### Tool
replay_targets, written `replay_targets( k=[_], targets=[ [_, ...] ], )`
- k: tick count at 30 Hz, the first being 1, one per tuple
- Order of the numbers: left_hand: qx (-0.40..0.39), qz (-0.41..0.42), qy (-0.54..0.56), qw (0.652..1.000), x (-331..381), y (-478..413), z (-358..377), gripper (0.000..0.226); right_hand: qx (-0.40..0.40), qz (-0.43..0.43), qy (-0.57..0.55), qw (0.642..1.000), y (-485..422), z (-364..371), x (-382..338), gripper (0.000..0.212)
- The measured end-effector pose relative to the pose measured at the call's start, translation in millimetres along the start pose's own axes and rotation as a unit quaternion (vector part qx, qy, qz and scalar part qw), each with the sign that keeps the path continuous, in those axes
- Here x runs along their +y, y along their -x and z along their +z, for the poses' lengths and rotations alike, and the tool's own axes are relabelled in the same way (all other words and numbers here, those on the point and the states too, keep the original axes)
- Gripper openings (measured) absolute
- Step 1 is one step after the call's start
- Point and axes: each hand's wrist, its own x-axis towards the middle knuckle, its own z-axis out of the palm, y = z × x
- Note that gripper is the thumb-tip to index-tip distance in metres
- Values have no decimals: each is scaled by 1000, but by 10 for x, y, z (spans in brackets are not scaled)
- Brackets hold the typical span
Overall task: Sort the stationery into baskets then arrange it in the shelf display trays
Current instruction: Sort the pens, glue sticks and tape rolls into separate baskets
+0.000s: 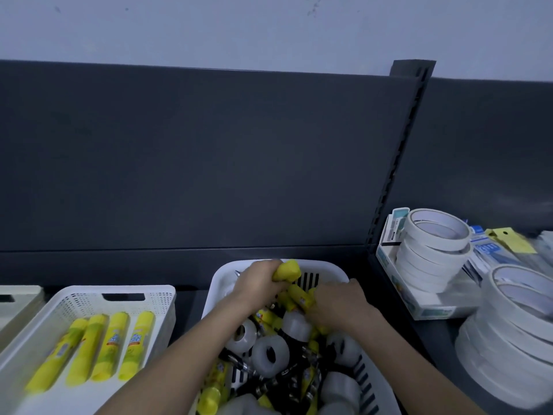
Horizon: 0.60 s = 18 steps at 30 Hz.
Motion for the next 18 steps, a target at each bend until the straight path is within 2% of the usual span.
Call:
replay_targets(
  k=[3, 5, 8, 10, 13, 15, 18],
  targets=[
    [51, 18, 171, 984, 120, 64, -160, 7, 51, 8, 41, 998, -13, 62, -82, 34],
    [89, 16, 249, 964, 193, 117, -350, 18, 43, 24, 32, 998, -19, 44, -85, 31],
    [139, 7, 317, 938, 231, 269, -647, 18, 12, 10, 52, 999, -44, -9, -126, 18],
    [157, -5, 310, 938, 168, 448, -804, 20, 7, -7, 47, 999, -69, -24, -150, 16],
    [175, -39, 259, 949, -35, 825, -971, 33, 17, -1, 7, 1000, -122, 5, -107, 29],
    [191, -79, 233, 950, -187, 1078, -1026, 31, 12, 2, 1, 1000, -177, 16, -120, 30],
    [213, -126, 214, 945, -361, 1363, -1025, 16, -27, -4, -4, 1000, -297, 85, -252, 10]
  ],
)
